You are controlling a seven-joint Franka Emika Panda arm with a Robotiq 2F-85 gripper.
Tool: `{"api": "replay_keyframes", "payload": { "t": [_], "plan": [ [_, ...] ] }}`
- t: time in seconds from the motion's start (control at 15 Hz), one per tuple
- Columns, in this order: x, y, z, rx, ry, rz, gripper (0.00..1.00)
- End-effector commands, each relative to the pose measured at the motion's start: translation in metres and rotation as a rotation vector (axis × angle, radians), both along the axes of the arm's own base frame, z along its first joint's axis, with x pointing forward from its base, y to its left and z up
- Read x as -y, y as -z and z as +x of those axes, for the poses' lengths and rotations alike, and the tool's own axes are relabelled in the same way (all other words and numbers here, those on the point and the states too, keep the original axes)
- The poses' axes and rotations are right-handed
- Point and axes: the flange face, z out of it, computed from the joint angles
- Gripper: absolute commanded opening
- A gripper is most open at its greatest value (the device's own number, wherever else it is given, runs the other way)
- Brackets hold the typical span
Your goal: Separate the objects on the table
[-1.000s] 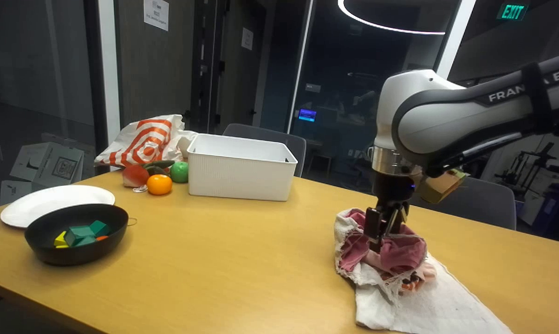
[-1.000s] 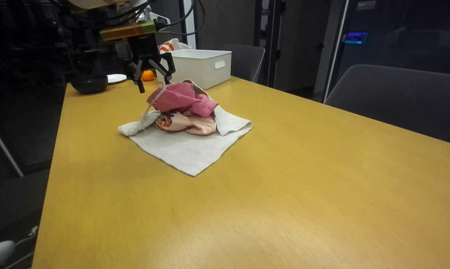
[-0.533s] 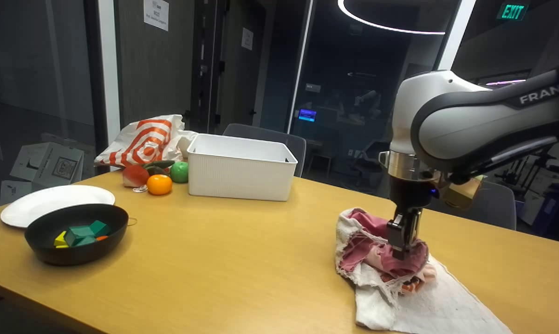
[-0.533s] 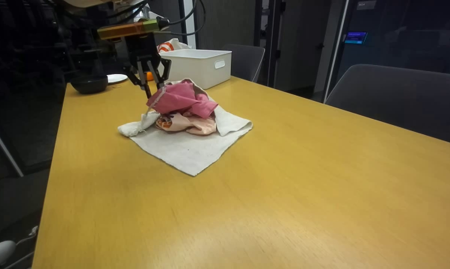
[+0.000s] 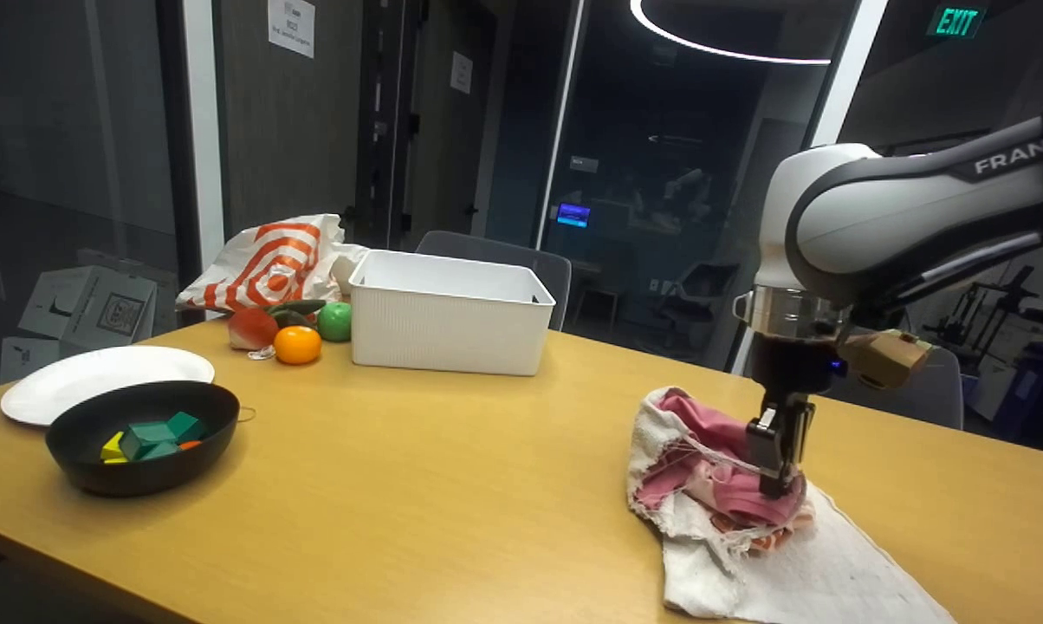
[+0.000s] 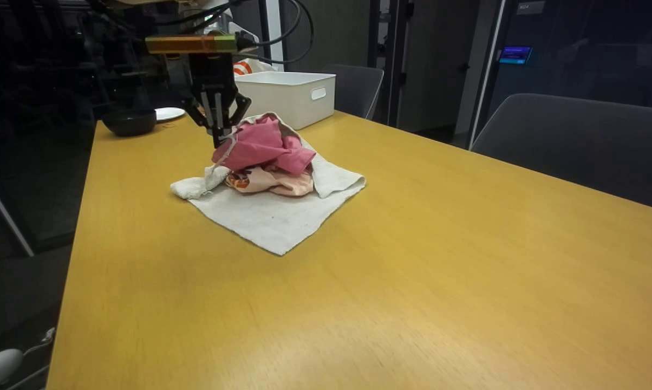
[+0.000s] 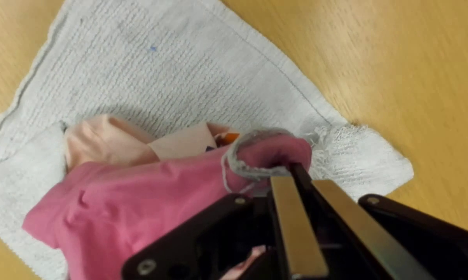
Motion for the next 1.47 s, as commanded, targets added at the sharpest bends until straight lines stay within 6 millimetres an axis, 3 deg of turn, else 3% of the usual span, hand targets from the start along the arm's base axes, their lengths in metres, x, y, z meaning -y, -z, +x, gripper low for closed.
{"api": "replay_keyframes", "payload": {
  "t": [0.0,0.33,0.53,0.6,0.67,0.87,1.0,1.07,1.2,1.33,1.4],
  "plan": [
    [0.016,-0.032,-0.010,-0.060,0.029,0.038,0.12],
    [0.029,-0.064,-0.024,-0.113,0.050,0.037,0.12],
    [0.021,-0.069,-0.032,-0.185,-0.028,0.201,0.13],
    [0.019,-0.070,-0.031,-0.175,-0.025,0.224,0.37],
    [0.015,-0.066,-0.026,-0.110,0.006,0.211,0.37],
    [0.015,-0.057,-0.011,0.006,0.023,0.185,0.58],
    [0.025,-0.058,-0.019,0.033,0.055,0.140,0.74],
    [0.019,-0.053,-0.011,-0.014,0.025,0.168,0.56],
    [0.022,-0.049,-0.012,-0.005,0.040,0.147,0.71],
    [0.023,-0.050,-0.013,-0.003,0.044,0.144,0.74],
    [0.021,-0.048,-0.011,-0.002,0.038,0.153,0.93]
  ]
}}
